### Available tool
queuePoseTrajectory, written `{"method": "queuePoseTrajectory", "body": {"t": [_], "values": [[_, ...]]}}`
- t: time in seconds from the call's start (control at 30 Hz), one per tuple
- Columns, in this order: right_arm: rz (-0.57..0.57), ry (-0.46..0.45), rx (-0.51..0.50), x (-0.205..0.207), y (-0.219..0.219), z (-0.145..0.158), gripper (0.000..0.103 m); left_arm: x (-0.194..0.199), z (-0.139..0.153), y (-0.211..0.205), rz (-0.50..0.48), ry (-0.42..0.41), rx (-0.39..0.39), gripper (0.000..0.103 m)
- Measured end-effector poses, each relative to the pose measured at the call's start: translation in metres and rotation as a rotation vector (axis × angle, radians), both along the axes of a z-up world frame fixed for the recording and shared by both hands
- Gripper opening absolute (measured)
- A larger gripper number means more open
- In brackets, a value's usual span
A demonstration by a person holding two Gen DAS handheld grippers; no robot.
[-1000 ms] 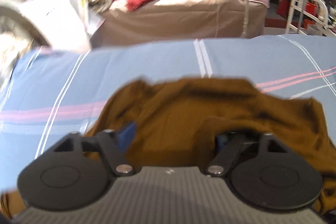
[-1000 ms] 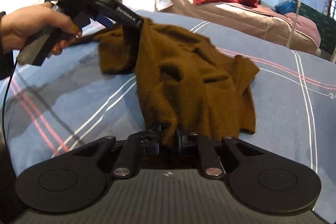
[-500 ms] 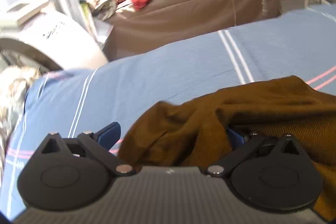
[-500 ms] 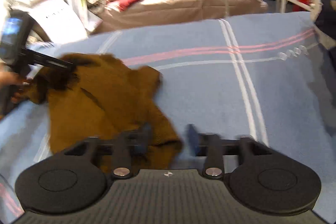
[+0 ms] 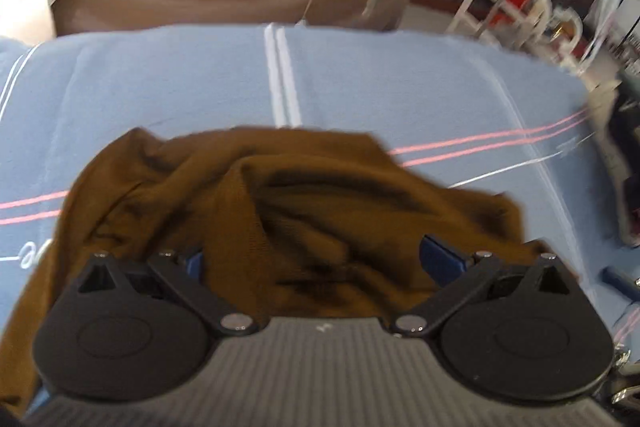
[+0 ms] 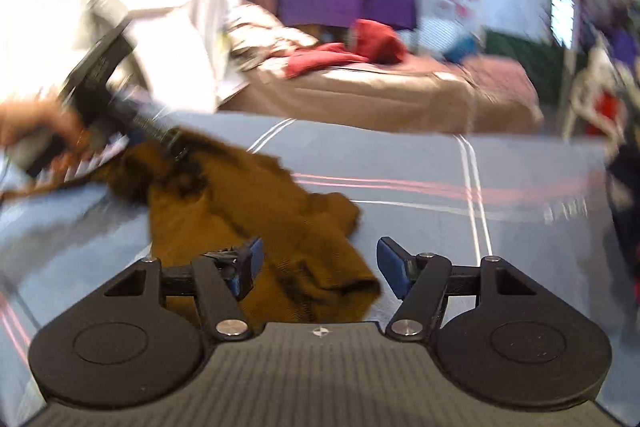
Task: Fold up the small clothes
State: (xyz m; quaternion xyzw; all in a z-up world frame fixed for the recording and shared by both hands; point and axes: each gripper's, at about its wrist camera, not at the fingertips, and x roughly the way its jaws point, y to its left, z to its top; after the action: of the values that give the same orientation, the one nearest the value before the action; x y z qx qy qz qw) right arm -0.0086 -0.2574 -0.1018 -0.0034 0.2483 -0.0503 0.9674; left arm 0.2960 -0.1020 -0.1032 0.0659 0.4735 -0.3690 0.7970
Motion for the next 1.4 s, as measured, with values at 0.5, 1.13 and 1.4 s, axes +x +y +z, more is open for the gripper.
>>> {"method": "queuePoseTrajectory", "body": {"t": [0.5,1.13,1.4], "values": [[0.003,0.119,-0.026,0.013,0.010,-0.011,0.077,-0.061,-0.027,-0.029,-0.022,-0.391,0.307,0.090],[-0.047,0.128,0.096,0.007,0.001,-0.013,0.078,-0.014,-0.026,-0.002,0.126,-0.172,0.134,0.018],[-0.030,0.121,0.079,0.004,0.006,-0.011,0.075,-0.024,-0.002,0.028,0.138,-0.146,0.068,0.018]]}}
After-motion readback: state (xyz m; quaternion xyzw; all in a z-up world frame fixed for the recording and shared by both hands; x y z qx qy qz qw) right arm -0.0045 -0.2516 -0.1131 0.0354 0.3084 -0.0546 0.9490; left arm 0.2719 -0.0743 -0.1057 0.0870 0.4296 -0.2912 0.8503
